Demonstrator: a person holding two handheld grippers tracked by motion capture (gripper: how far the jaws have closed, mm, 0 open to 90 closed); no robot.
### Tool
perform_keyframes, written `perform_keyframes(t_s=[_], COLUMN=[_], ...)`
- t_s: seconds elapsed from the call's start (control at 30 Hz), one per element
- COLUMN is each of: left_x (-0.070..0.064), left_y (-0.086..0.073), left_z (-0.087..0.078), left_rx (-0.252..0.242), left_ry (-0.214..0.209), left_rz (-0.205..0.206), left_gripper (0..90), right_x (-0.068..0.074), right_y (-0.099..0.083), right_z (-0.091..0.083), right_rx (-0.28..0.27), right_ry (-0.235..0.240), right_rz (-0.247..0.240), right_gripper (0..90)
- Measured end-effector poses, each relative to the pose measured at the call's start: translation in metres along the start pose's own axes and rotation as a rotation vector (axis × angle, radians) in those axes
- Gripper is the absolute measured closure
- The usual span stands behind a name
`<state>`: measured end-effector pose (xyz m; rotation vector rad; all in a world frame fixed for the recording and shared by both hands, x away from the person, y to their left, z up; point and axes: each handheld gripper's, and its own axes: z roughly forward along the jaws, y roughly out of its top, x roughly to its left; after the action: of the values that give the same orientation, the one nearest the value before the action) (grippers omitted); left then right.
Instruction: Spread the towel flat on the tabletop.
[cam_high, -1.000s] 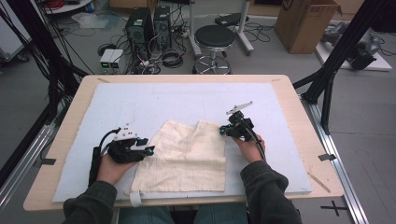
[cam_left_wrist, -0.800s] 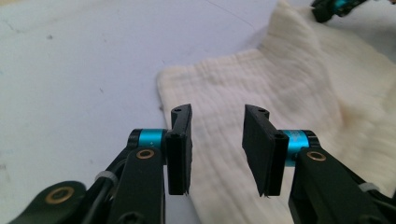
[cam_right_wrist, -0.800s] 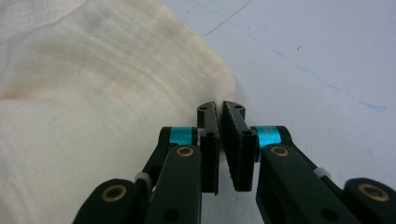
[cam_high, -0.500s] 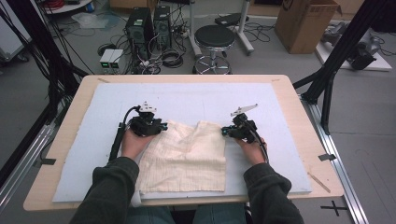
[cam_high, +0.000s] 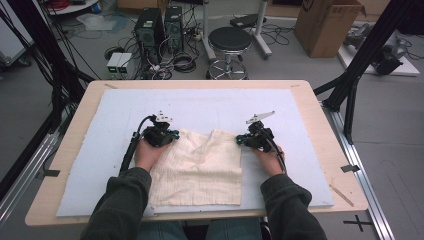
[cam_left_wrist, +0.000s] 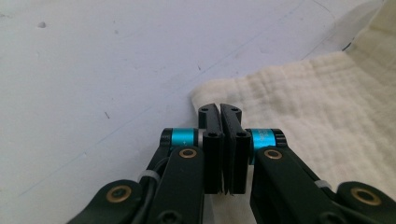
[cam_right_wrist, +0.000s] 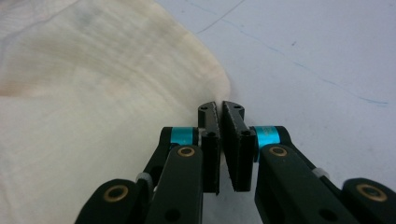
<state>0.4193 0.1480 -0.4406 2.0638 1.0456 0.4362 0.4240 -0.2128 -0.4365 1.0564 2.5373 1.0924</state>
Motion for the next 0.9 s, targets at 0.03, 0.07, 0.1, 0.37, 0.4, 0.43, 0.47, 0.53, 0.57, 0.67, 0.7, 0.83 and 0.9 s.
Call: perform_keyframes(t_s=[0.03,0.07,0.1,0.37,0.4,0.43,0.47,0.53,0.57,0.67,0.7,0.83,0.9], left_x=[0.002,0.004,0.006,0.029,0.031,0.032,0.033,0.036,0.037,0.041,0.042,0.050,0.050], left_y=[0.000,0.001,0.002,0.004,0.005,0.007,0.009,0.014,0.016,0.018,0.016,0.012,0.011], left_z=[-0.002,-0.004,-0.007,-0.020,-0.019,-0.018,-0.018,-0.017,-0.017,-0.013,-0.012,-0.012,-0.015], left_rx=[-0.004,-0.022,-0.037,-0.130,-0.121,-0.117,-0.120,-0.124,-0.127,-0.100,-0.093,-0.054,-0.056], left_ry=[0.011,0.025,0.041,0.121,0.126,0.136,0.144,0.166,0.174,0.199,0.211,0.208,0.176], left_rz=[-0.006,-0.019,-0.029,-0.151,-0.149,-0.140,-0.145,-0.151,-0.151,-0.160,-0.160,-0.188,-0.176], left_gripper=[87.9,87.9,87.9,87.9,87.9,87.9,87.9,87.9,87.8,85.6,84.1,71.2,69.6], right_x=[-0.001,-0.002,-0.006,-0.026,-0.026,-0.026,-0.028,-0.030,-0.031,-0.036,-0.037,-0.043,-0.044], right_y=[0.002,0.005,0.012,0.044,0.044,0.047,0.051,0.053,0.054,0.057,0.059,0.058,0.057], right_z=[-0.001,-0.003,-0.008,-0.013,-0.013,-0.010,-0.004,-0.001,0.001,0.009,0.014,0.013,0.012], right_rx=[0.009,0.007,0.001,0.011,0.011,0.014,0.018,0.019,0.015,0.017,0.022,-0.018,-0.018], right_ry=[-0.011,-0.027,-0.052,-0.118,-0.118,-0.121,-0.138,-0.140,-0.143,-0.145,-0.160,-0.146,-0.129], right_rz=[0.002,-0.008,-0.012,-0.031,-0.031,-0.033,-0.051,-0.048,-0.044,-0.034,-0.043,-0.002,0.011], right_gripper=[85.8,85.9,85.9,86.1,86.1,86.1,86.1,86.1,86.0,85.7,83.9,74.9,72.7])
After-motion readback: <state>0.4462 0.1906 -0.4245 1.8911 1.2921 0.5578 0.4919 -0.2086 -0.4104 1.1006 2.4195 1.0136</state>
